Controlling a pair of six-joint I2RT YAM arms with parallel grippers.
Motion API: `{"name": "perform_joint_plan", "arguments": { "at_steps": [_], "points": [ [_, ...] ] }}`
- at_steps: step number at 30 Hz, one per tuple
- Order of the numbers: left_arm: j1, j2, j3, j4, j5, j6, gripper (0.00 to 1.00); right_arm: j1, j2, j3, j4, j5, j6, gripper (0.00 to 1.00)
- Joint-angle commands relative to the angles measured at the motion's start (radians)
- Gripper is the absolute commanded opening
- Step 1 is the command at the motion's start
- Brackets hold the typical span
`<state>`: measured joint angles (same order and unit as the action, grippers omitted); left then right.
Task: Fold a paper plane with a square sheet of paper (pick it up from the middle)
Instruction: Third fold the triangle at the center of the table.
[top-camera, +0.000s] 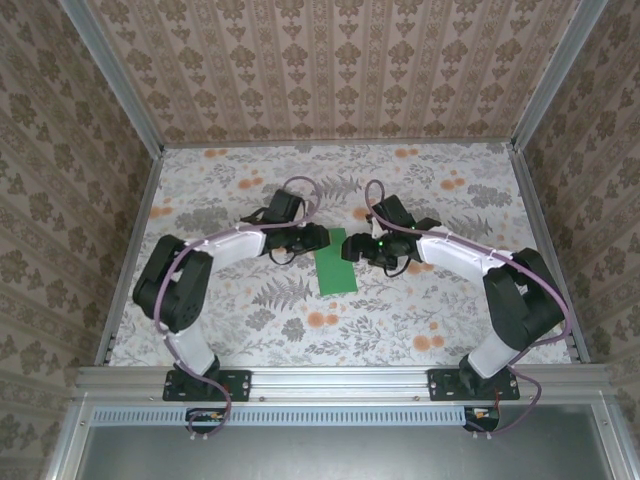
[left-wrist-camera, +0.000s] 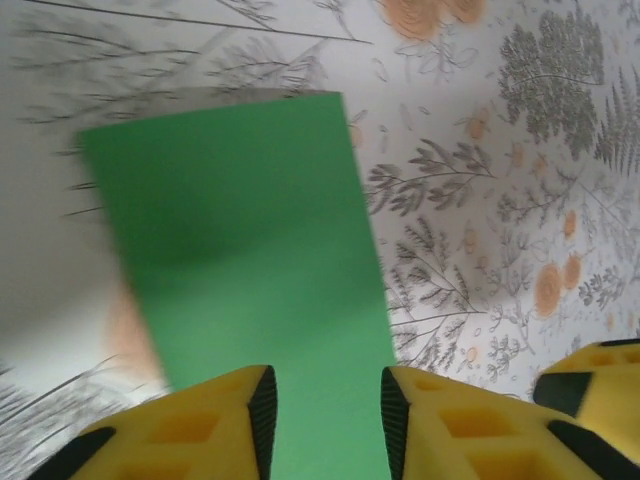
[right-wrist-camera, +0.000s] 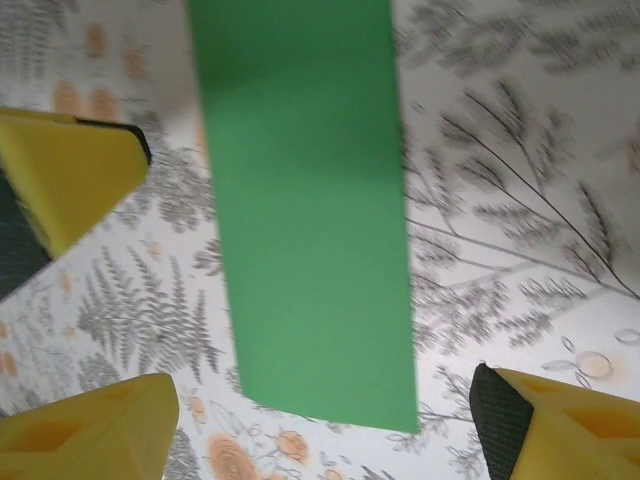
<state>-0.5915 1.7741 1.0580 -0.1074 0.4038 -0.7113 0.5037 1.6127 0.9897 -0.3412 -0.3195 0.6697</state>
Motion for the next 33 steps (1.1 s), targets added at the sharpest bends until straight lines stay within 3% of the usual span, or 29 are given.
{"name": "perform_joint_plan", "arguments": {
  "at_steps": [1, 11, 26, 33],
  "points": [
    [-0.010, 0.063, 0.041, -0.001, 0.018, -0.030, 0.29, 0.001, -0.020, -0.033, 0.039, -0.028, 0.082, 0.81],
    [-0.014, 0.091, 0.029, -0.062, -0.019, -0.023, 0.19, 0.002, -0.002, -0.070, 0.033, -0.055, 0.130, 0.79],
    [-0.018, 0.130, -0.002, -0.121, -0.110, -0.033, 0.10, 0.033, 0.080, -0.032, -0.054, -0.094, 0.101, 0.50],
    [-0.025, 0.152, -0.012, -0.133, -0.132, -0.042, 0.08, 0.049, 0.092, -0.044, -0.080, -0.087, 0.088, 0.48]
  ]
}}
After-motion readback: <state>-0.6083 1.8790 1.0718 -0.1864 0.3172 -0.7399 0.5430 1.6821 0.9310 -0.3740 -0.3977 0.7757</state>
